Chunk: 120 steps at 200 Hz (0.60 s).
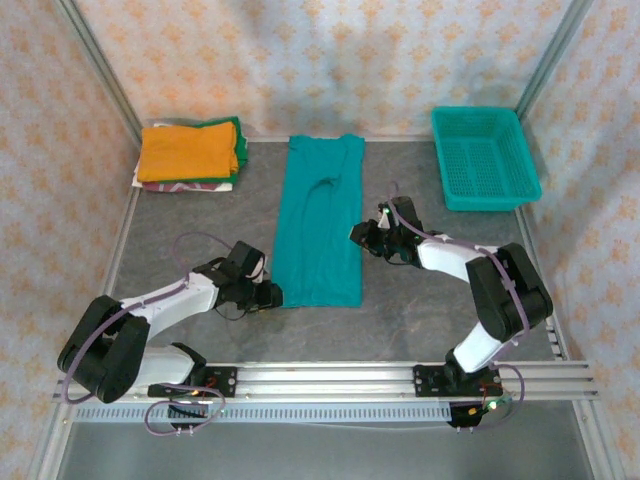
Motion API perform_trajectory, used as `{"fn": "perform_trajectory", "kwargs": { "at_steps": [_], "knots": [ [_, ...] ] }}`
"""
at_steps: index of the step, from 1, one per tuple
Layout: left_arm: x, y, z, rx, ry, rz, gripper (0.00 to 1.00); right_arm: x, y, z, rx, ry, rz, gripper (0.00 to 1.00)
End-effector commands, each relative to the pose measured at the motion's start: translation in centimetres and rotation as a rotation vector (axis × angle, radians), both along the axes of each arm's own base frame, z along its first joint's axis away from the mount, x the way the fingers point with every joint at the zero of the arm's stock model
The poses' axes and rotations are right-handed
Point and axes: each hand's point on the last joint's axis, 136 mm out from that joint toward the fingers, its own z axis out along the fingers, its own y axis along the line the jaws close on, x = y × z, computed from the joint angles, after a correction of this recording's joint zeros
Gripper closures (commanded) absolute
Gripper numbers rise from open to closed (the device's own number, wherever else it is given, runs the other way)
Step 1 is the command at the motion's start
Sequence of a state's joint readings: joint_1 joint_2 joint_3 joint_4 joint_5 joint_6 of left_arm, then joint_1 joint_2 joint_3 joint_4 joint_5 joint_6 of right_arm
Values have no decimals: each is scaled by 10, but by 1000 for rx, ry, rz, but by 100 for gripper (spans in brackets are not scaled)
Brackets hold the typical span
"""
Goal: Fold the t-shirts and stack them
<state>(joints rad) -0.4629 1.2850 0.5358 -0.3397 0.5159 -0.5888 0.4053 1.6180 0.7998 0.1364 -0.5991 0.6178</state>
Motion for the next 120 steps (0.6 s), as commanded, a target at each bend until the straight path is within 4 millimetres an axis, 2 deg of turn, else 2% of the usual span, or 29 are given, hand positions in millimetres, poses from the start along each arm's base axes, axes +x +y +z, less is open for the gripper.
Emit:
{"fn": "perform_trajectory", "kwargs": {
  "at_steps": [1,47,64,83,120],
  "knots": [
    [16,-5,13,-13,-69,13,72,-8,2,15,27,-40,10,68],
    [15,-3,4,26,-44,-9,81,-44,3,-2,31,30,35,67],
    [15,-2,2,32,-40,-7,96,-64,12,-5,51,64,76,66],
    [14,0,2,39,-44,-4,100,-88,17,-5,65,105,106,61],
    [10,2,1,26,-52,7,100,-123,-9,-16,-35,166,66,52]
  ]
}}
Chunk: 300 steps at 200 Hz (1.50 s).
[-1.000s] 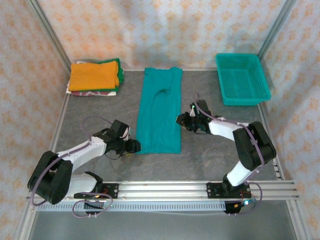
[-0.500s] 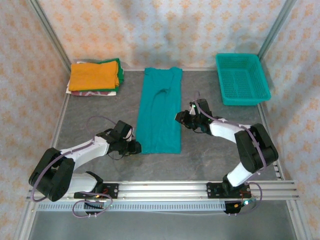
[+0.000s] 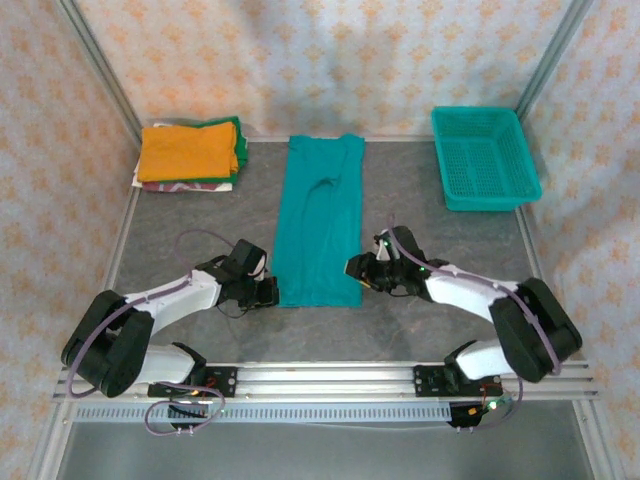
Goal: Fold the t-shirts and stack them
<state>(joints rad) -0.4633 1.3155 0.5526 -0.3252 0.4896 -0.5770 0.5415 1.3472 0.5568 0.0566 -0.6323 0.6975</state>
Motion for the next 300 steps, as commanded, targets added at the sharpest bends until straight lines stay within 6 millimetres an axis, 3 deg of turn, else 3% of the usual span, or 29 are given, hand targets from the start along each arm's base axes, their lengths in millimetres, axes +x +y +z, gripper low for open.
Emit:
{"fn": "perform_trajectory", "kwargs": {
  "at_steps": [1,31,92,181,220,268,300],
  "knots": [
    [2,1,3,2,-36,7,100,-21,-20,-9,-69,55,-37,52],
    [-1,1,1,-4,-27,-2,100,-32,-23,-19,-85,103,-27,52],
    [-2,1,0,-12,-35,0,100,-37,-14,-37,-95,163,-4,56],
    [-2,1,-2,-14,-37,6,100,-45,-3,-42,-69,195,-3,63],
    [-2,-1,-2,-21,-32,0,100,-40,-4,-42,-72,188,-38,65],
    [-1,1,0,-16,-43,4,100,-39,-21,-48,-145,198,-115,63],
    [-1,1,0,-8,-46,2,100,-38,-13,-50,-119,209,-97,82]
  ]
}}
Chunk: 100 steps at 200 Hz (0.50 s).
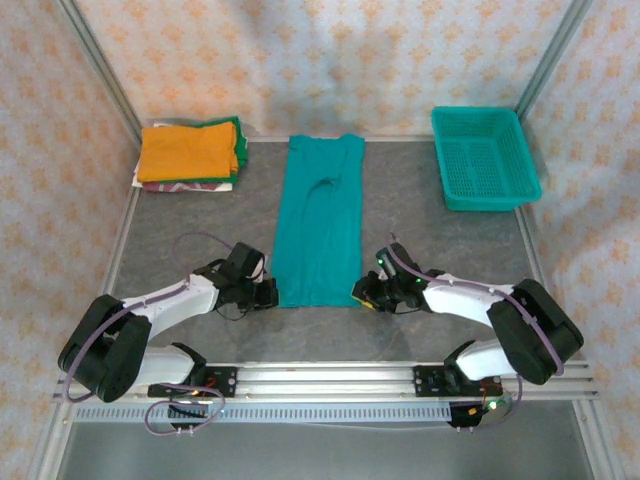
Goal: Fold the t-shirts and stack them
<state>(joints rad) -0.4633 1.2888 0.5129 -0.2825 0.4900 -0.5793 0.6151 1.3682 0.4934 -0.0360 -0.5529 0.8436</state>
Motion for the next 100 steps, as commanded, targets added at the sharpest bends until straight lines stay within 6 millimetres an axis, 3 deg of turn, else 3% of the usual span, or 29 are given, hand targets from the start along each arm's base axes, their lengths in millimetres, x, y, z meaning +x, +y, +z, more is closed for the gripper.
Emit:
{"fn": "perform_trajectory", "kwargs": {
  "at_steps": [1,29,62,100],
  "knots": [
    [1,1,2,7,-20,1,100,2,0,-4,-9,2,-15,83],
    [5,0,6,3,-37,7,100,6,3,3,-1,-16,0,100],
    [7,-3,18,-21,-74,-5,100,7,4,17,7,-59,22,100],
    [-6,-6,15,-16,-61,-47,100,-4,-3,5,-9,-20,21,100]
  ]
}}
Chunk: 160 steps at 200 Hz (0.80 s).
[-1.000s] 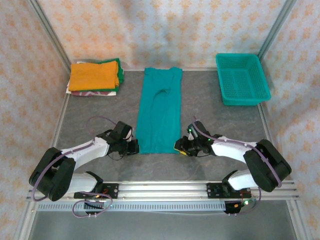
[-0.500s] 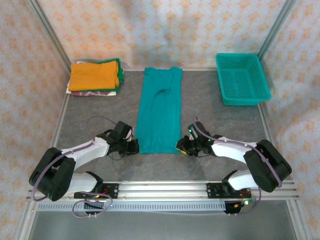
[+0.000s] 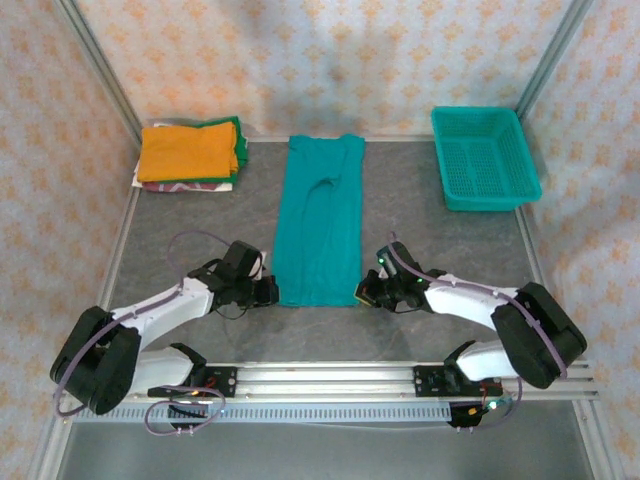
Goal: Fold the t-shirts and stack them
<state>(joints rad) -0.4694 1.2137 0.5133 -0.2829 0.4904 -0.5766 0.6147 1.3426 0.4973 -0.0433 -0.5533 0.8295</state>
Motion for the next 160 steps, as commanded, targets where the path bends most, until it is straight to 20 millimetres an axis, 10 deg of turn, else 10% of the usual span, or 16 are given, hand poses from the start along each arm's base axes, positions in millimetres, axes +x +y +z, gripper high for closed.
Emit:
{"fn": "perform_trajectory", "kwargs": {
  "at_steps": [1,69,160],
  "knots": [
    [-11,-2,-4,20,9,-39,100,-7,-5,-3,-20,10,10,100],
    [-48,-11,-3,25,15,-78,100,-44,-17,-4,-30,21,-7,100],
    [7,-13,55,16,-119,-42,100,18,-14,56,-33,-73,-119,100]
  ]
}}
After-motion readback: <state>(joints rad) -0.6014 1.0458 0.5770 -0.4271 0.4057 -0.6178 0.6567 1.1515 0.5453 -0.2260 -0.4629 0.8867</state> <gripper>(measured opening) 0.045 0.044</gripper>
